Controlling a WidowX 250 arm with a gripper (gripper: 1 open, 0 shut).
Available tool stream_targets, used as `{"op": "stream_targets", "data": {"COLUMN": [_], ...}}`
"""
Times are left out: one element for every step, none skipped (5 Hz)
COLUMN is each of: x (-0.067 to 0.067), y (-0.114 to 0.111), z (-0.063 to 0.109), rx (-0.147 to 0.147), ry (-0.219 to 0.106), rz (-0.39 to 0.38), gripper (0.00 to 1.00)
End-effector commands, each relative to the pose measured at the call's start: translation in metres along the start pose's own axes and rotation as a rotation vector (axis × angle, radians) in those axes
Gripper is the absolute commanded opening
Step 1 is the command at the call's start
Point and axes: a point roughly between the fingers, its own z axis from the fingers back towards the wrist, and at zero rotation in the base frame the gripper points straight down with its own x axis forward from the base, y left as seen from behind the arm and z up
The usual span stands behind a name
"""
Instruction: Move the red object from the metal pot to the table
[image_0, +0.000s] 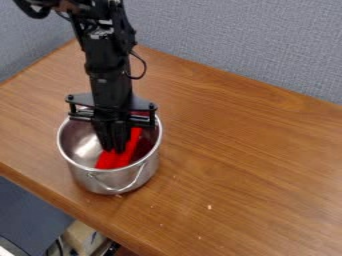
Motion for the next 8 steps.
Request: {"op": "stream_targets", "data": {"x": [0.008, 0.009, 0.009, 0.009, 0.009, 0.008, 0.007, 0.006], "y": [-0.005, -0.006, -0.007, -0.009, -0.01, -0.011, -0.012, -0.015], "z": [0.018, 0.02, 0.022, 0.025, 0.027, 0.03, 0.033, 0.038], "rx": [0.005, 0.01, 0.015, 0.019, 0.025, 0.031, 0.035, 0.04], "ry": [-0.072, -0.073, -0.076, -0.081, -0.085, -0.086, -0.085, -0.085], "rz": [-0.023, -0.024, -0.027, -0.03, -0.033, -0.035, -0.036, -0.042], "gripper": [0.0, 0.0, 0.0, 0.0, 0.0, 0.0, 0.0, 0.0]}}
